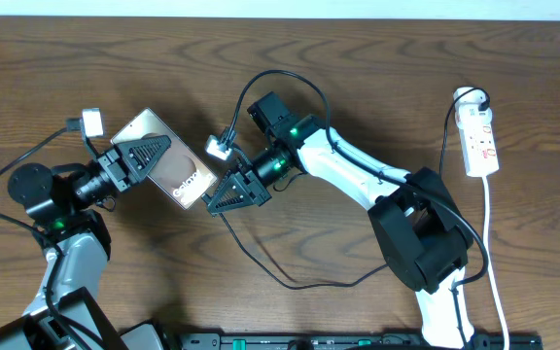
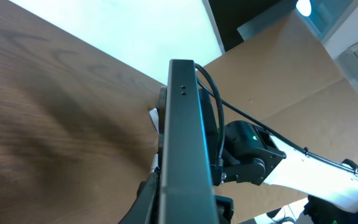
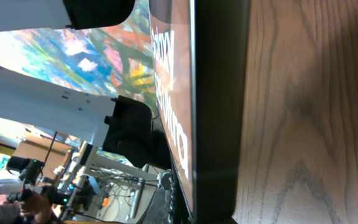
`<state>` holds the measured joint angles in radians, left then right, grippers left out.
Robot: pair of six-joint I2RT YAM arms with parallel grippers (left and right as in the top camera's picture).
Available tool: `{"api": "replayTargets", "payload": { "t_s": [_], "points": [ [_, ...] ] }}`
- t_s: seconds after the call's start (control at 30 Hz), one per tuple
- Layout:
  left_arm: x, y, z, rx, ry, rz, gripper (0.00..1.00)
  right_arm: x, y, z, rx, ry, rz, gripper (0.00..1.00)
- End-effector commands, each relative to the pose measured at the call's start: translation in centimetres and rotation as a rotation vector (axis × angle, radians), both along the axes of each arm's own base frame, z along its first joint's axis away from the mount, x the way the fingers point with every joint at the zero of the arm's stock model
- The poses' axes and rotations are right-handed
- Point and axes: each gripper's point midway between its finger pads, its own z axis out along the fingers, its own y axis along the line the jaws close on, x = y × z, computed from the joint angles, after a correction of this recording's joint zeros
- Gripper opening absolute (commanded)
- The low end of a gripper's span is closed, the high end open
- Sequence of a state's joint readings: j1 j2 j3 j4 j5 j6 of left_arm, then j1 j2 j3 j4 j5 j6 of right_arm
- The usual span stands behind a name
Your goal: Plug charger to phone and switch on socket
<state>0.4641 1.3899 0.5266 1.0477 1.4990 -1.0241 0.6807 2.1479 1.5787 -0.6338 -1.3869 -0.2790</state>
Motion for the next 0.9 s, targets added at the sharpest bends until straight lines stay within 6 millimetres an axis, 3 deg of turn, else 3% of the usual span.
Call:
{"api": "replayTargets", "payload": {
  "t_s": [0.0,0.2,0.5,0.87],
  "points": [
    [-1.3,-1.1,-0.2,-0.002,0.017,-0.084,0.08,0.6,0.1,0.1,0.006,-0.001,-0.009,0.01],
    [-1.3,-1.2,-0.3,0.0,0.013,-0.087,0.07,0.6,0.1,0.1,0.006,0.0,-0.009,0.01],
    [-1.7,-3.3,-0.4,0.024,-0.027,-0.155,0.07,0.4,0.0,0.5,0.026,0.016,0.001,0.01],
    [-1.7,-3.3,-0.4,0.025,-0.029,-0.156,0.07,0.4,0.0,0.7,0.03,0.02,0.003,0.01]
  ]
}}
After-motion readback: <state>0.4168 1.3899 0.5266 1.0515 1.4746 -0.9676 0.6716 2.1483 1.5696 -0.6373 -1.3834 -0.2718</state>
